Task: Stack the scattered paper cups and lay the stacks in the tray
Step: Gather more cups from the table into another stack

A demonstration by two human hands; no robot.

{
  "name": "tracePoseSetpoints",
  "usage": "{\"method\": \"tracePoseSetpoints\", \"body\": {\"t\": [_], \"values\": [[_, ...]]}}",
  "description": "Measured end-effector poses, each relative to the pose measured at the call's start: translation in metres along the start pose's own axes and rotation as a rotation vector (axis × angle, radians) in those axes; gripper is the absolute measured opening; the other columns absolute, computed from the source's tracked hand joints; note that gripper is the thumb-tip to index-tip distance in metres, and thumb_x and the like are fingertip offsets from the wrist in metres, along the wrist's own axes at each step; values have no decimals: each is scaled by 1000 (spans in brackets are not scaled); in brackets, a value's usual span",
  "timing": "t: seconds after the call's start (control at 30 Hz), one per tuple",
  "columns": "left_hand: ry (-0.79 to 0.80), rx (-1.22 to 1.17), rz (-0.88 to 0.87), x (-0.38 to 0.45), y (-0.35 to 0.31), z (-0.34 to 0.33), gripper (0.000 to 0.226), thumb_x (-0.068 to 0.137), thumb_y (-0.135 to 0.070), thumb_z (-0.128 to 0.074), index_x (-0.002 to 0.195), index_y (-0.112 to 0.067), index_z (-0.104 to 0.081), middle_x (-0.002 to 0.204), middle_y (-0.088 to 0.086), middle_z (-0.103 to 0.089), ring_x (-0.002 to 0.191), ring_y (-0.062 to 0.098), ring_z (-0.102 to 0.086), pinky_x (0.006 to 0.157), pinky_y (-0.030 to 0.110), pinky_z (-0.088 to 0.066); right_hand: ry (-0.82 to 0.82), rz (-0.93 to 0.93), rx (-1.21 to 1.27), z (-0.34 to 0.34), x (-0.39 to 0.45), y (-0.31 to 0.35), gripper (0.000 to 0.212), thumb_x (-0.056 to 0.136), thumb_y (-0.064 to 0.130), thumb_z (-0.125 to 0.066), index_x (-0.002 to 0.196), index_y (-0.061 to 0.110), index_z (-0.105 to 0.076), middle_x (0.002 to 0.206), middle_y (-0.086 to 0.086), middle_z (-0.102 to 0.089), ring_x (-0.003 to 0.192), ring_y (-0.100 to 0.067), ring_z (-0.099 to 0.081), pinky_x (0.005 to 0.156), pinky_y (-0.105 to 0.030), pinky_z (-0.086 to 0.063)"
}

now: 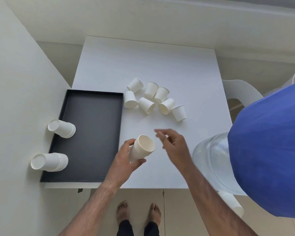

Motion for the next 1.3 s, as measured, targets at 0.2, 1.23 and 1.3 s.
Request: {"method": "tracePoseSetpoints", "body": {"t": [0.2, 1.23, 1.3], "values": [[12, -6, 8, 11, 4, 1, 71, 85, -40, -90, 137, -60, -46, 133, -26, -60, 121, -15, -51, 89, 16, -42, -225, -181, -127, 58, 92, -52, 13, 99, 23, -68, 106, 29, -76, 83, 14, -67, 68, -11, -61, 69, -27, -49], [14, -7, 68, 25, 27, 3, 72, 85, -40, -91, 138, -61, -46, 128, -37, -57, 122, -15, -51, 90, 16, -43, -124, -330, -499, 69, 95, -67, 8, 98, 31, -64, 98, 23, -66, 98, 7, -70, 88, -23, -67, 70, -32, -47], [12, -9, 63, 25, 25, 2, 71, 86, -39, -91, 135, -63, -47, 127, -37, -57, 121, -15, -51, 89, 15, -42, -113, -264, -288, 59, 79, -47, 6, 101, 28, -66, 98, 22, -66, 90, 8, -70, 78, -16, -67, 68, -31, -50]]}}
Point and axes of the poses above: each hand's wrist, its own x-axis towards the middle knuckle, its own z-axis out of the back of the hand, y = z × x, the point moved 10 cm from there along x, towards the middle knuckle
